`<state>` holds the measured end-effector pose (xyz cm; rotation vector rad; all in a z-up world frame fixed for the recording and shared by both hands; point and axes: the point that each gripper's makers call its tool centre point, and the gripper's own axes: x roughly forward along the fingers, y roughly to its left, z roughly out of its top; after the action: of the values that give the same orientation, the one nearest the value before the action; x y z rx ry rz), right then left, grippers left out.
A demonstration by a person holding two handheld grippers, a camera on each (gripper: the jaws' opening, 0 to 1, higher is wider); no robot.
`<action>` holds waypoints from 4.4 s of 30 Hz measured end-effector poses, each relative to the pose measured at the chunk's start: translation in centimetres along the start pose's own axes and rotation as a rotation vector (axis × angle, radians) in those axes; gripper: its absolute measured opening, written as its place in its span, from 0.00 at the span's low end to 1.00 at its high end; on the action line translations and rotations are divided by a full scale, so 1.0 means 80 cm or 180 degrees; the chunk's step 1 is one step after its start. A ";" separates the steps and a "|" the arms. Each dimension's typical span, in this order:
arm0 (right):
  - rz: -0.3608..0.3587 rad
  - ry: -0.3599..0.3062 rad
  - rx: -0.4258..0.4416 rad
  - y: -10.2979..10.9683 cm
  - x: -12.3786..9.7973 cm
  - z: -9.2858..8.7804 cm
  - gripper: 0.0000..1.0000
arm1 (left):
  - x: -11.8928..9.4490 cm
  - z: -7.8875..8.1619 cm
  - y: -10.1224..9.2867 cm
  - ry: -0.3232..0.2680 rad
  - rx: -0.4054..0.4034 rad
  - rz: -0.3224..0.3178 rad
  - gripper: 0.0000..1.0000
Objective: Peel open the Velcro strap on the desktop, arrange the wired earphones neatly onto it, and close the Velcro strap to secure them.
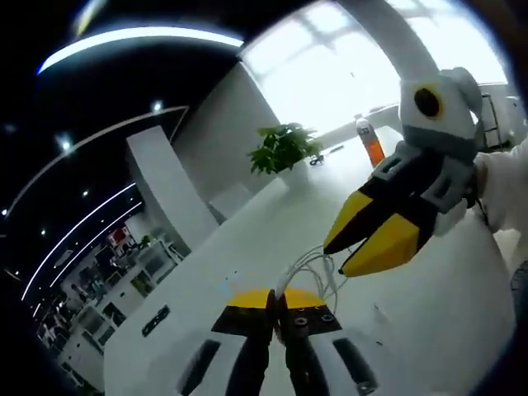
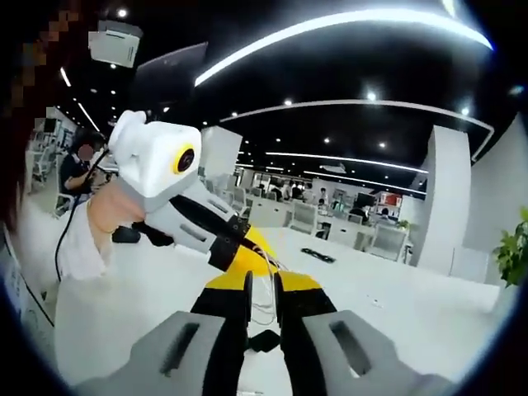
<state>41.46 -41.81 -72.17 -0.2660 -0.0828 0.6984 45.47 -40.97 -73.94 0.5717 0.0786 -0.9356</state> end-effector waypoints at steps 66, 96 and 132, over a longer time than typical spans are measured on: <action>0.1537 -0.1279 0.2791 -0.004 -0.057 0.052 0.06 | 0.026 -0.050 -0.046 0.0337 -0.0782 -0.0725 0.07; 0.1254 -0.1135 0.2498 -0.021 -0.037 0.023 0.06 | 0.030 -0.119 -0.046 0.0858 -0.1300 -0.0877 0.08; 0.0317 0.0549 0.2649 -0.049 -0.029 -0.160 0.05 | 0.051 -0.152 -0.029 0.1232 -0.0527 -0.0552 0.17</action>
<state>44.25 -48.92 -83.44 0.4713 0.3846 0.7503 48.25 -38.97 -86.54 0.5920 0.5560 -0.9652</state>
